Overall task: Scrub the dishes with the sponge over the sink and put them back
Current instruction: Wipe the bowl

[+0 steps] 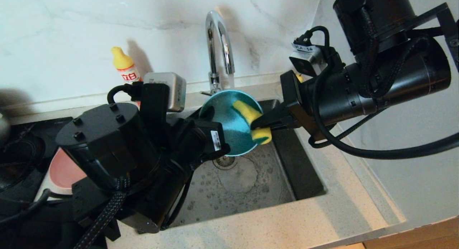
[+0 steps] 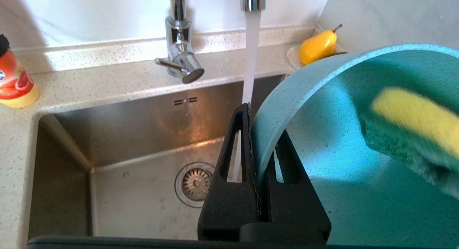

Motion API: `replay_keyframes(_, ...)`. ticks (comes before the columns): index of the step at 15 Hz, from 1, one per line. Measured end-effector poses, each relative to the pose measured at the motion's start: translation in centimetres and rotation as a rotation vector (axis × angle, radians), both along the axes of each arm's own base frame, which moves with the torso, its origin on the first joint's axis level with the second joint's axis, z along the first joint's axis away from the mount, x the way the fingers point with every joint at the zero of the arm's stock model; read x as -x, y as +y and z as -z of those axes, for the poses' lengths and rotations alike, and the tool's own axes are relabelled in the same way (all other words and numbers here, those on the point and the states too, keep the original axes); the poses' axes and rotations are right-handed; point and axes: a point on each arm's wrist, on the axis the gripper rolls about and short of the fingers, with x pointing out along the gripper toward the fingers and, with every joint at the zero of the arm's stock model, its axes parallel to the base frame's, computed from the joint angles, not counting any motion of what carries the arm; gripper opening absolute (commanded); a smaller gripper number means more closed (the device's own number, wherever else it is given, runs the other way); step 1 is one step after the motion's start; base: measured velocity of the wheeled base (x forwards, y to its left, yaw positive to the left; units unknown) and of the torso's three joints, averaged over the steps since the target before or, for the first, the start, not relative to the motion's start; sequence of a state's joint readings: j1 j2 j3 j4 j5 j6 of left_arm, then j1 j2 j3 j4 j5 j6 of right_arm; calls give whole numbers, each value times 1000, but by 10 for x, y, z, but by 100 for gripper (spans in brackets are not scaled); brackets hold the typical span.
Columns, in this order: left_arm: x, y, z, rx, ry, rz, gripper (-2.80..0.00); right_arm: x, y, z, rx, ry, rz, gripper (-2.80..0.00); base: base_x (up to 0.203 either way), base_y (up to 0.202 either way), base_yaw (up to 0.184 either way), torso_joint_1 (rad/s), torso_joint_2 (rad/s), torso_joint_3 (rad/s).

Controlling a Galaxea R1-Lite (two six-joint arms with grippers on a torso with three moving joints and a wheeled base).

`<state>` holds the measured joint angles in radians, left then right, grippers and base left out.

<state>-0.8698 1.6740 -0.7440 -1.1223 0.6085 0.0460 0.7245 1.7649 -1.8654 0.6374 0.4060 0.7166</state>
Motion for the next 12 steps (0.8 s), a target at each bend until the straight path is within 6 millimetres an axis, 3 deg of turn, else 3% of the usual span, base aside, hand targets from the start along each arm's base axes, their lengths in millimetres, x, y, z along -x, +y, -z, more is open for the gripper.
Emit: replay_keyframes(12,-1,-1,-7,19,-17,-3,-280,3,28,13,21,17,-74,-280,0,0,0,0,0,0)
